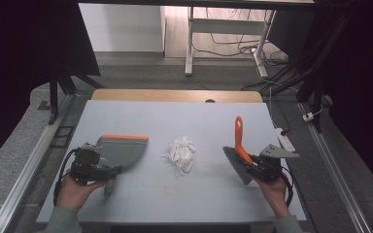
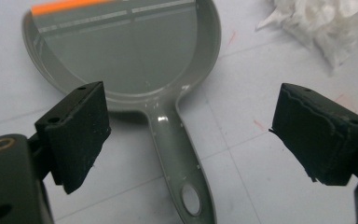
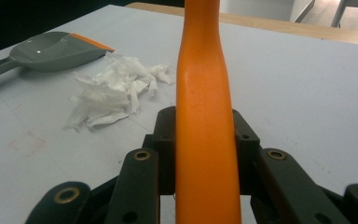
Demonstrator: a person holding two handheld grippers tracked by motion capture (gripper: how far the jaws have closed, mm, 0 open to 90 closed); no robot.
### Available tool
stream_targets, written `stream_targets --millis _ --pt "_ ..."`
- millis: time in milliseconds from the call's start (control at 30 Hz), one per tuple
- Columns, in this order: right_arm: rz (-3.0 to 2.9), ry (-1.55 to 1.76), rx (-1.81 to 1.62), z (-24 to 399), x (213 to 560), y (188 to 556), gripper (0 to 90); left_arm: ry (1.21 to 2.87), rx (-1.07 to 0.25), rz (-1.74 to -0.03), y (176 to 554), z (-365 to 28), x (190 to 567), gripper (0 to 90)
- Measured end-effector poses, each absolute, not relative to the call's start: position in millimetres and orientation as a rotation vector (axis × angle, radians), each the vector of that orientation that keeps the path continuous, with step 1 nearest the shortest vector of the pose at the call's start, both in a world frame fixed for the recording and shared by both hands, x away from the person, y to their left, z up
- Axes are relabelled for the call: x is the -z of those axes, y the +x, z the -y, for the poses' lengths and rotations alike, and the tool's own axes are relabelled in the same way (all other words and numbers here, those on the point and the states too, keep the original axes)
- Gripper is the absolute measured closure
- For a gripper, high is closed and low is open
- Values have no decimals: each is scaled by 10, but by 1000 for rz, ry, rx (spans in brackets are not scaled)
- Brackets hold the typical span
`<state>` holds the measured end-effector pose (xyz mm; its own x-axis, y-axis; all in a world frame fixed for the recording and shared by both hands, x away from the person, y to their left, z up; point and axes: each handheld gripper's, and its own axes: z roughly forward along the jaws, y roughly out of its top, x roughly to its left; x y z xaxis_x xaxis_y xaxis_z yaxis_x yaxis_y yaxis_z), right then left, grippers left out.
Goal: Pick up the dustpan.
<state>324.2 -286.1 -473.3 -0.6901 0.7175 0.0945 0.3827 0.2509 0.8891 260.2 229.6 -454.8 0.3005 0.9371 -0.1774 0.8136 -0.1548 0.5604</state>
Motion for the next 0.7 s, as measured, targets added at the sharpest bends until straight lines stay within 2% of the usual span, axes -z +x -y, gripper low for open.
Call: stream_targets --millis 100,700 --pt "-2204 1012 -1409 2853 4740 3243 696 2018 -223 -1572 2643 -2303 4636 114" --pt "-2212 1016 -1393 2840 4760 3250 696 2052 -114 -1679 2792 -2279 4991 101"
